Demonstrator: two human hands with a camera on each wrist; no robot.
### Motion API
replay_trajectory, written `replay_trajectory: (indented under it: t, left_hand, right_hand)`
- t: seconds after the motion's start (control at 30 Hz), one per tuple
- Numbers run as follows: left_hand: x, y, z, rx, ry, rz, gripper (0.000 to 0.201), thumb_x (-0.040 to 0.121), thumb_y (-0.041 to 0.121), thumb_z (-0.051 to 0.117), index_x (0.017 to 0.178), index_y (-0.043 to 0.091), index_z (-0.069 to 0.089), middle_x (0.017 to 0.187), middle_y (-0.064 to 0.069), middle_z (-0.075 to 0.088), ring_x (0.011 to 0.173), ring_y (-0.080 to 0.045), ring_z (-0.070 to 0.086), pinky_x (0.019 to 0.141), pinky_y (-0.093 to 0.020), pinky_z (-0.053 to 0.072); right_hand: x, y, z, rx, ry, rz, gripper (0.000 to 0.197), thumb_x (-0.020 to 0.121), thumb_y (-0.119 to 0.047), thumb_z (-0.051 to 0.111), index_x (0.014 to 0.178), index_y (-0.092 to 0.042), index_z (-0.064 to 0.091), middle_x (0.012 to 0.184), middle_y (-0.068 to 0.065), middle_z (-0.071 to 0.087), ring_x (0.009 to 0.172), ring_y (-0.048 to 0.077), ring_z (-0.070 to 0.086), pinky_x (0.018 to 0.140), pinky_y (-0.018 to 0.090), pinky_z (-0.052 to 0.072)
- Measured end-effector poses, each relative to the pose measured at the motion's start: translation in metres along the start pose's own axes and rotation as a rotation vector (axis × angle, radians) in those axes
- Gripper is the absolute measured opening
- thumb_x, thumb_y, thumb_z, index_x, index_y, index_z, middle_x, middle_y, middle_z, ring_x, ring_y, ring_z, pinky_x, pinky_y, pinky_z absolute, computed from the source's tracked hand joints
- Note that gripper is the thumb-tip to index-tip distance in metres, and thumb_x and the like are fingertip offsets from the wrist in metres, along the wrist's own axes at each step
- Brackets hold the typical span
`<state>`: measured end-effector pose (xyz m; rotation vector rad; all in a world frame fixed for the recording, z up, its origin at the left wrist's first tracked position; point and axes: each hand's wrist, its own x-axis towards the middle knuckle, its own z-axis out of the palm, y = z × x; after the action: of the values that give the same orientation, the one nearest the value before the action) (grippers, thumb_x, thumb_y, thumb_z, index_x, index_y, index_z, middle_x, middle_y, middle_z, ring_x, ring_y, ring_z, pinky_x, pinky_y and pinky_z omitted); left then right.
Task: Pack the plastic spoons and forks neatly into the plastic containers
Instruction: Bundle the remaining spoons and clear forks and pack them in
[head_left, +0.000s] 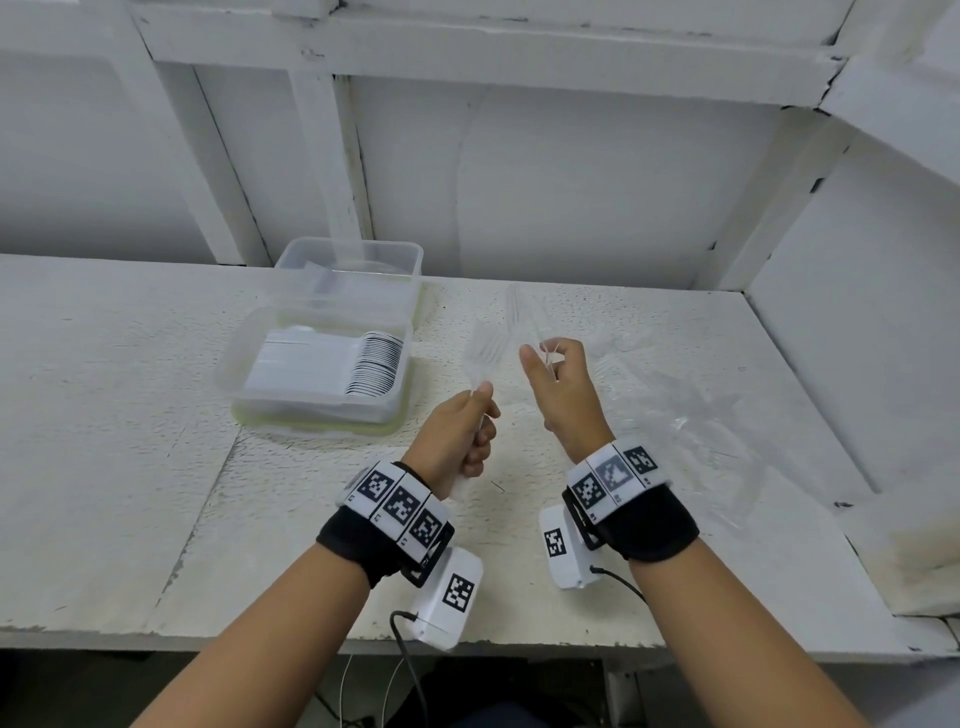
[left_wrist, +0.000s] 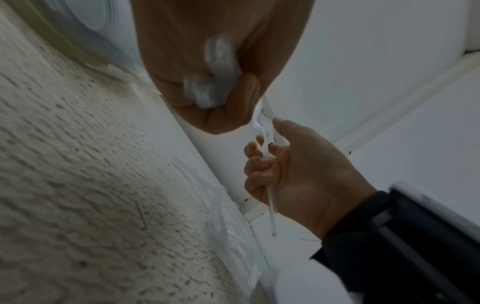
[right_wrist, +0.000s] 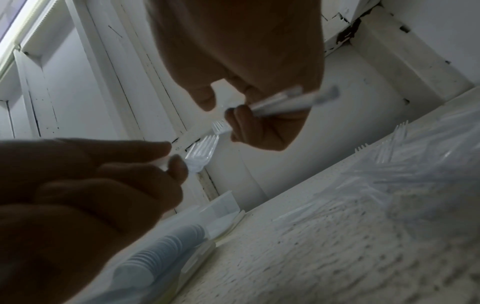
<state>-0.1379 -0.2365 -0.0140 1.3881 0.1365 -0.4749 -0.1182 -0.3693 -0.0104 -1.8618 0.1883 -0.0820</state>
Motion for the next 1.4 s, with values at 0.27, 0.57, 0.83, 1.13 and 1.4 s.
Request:
replay_trajectory:
  t: [0.27,0.57,0.83,1.13,1.4]
  left_hand:
    - [0.003,-0.006,0.006,-0.074,0.075,0.052,0.026,0.101,0.029,0.033,0.088,0.014,0.050,0.064,0.001,0.044,0.048,-0.008,0.040,0.043,-0.019,0.033]
    - [0.003,-0.009,0.009,-0.305,-0.036,0.111,0.019,0.102,0.019,0.034,0.090,0.007,0.043,0.119,-0.032,0.056,0.105,-0.034,0.059,0.087,-0.045,0.051]
    - [0.006,-0.010,0.004,-0.316,-0.080,0.151,0.021,0.100,0.021,0.038,0.098,0.005,0.052,0.098,-0.015,0.065,0.083,-0.020,0.065,0.062,-0.025,0.053]
    - [0.006,-0.012,-0.001,-0.254,-0.068,0.086,0.029,0.098,0.018,0.043,0.114,-0.002,0.056,0.094,-0.014,0.065,0.078,-0.017,0.067,0.063,-0.027,0.056]
    - [0.009,-0.011,-0.002,-0.193,-0.026,0.049,0.019,0.095,0.012,0.050,0.104,-0.002,0.058,0.099,-0.021,0.064,0.085,-0.026,0.063,0.074,-0.032,0.056]
  right_hand:
    - [-0.021,0.010,0.017,0.054,0.011,-0.019,0.005,0.095,-0.022,0.047,0.099,-0.026,0.048,0.076,-0.004,0.051,0.063,0.011,0.048,0.058,0.028,0.039]
    - [-0.036,0.005,0.023,0.150,0.043,-0.088,0.024,0.095,-0.016,0.049,0.098,-0.039,0.053,0.074,0.000,0.058,0.065,0.006,0.056,0.060,0.018,0.044]
    - [-0.039,0.003,0.028,0.146,0.023,-0.108,0.018,0.096,-0.014,0.049,0.100,-0.030,0.058,0.080,-0.008,0.059,0.077,0.006,0.057,0.076,0.028,0.051]
    - [-0.038,0.009,0.024,0.019,0.031,-0.101,0.026,0.096,-0.016,0.047,0.118,-0.015,0.061,0.110,-0.002,0.041,0.093,-0.003,0.049,0.082,0.003,0.041]
    - [-0.038,0.005,0.017,-0.054,0.077,-0.136,0.028,0.097,-0.012,0.045,0.119,-0.014,0.061,0.105,0.002,0.047,0.080,-0.004,0.049,0.064,-0.003,0.038]
